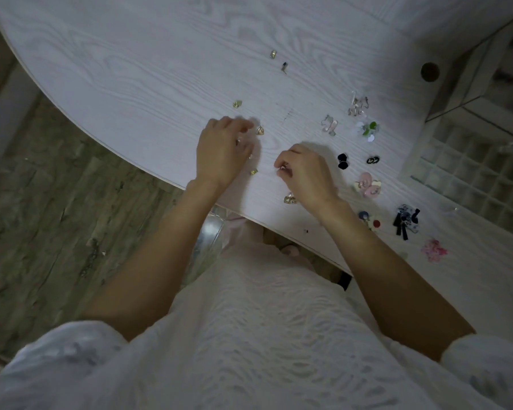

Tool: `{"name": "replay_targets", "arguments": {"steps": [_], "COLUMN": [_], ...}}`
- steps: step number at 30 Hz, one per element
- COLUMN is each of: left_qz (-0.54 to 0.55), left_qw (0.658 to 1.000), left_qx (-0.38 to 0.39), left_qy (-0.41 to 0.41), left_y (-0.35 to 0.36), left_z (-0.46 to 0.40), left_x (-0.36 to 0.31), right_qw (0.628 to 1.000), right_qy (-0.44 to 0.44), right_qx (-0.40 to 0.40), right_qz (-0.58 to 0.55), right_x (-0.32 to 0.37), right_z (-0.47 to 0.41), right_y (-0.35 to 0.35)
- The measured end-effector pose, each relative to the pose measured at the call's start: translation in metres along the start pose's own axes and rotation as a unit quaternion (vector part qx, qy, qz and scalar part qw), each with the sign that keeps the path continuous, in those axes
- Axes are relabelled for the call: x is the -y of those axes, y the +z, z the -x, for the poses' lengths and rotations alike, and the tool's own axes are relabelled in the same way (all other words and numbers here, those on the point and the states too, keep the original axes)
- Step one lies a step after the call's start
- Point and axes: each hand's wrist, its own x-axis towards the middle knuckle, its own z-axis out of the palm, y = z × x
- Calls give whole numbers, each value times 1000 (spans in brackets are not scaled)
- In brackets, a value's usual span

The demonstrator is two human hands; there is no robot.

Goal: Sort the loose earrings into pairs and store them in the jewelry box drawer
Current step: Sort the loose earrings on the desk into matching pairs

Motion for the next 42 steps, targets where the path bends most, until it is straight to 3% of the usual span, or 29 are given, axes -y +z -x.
{"name": "replay_targets", "arguments": {"steps": [4,13,18,26,42], "left_qz": [-91,-42,-52,-8,-40], "left_qw": [994,992,983,982,989], "left_qx": [47,117,157,111,40], "left_qy": [38,35,82,150,136], "left_y": [9,4,4,12,22], "left_z": [-32,-45,-42,-7,16], "left_x": [-11,-18,-20,-30,-31], "right_qw": [1000,997,995,995,992], "right_qy": [20,3,30,59,118], "right_qx": [-9,-49,-61,-53,-36], "right_qz": [-3,57,77,53,19], "right_x": [-1,0,-3,-9,2], "right_z": [-2,3,5,10,13], "right_y": [-1,-3,-7,-8,-5]}}
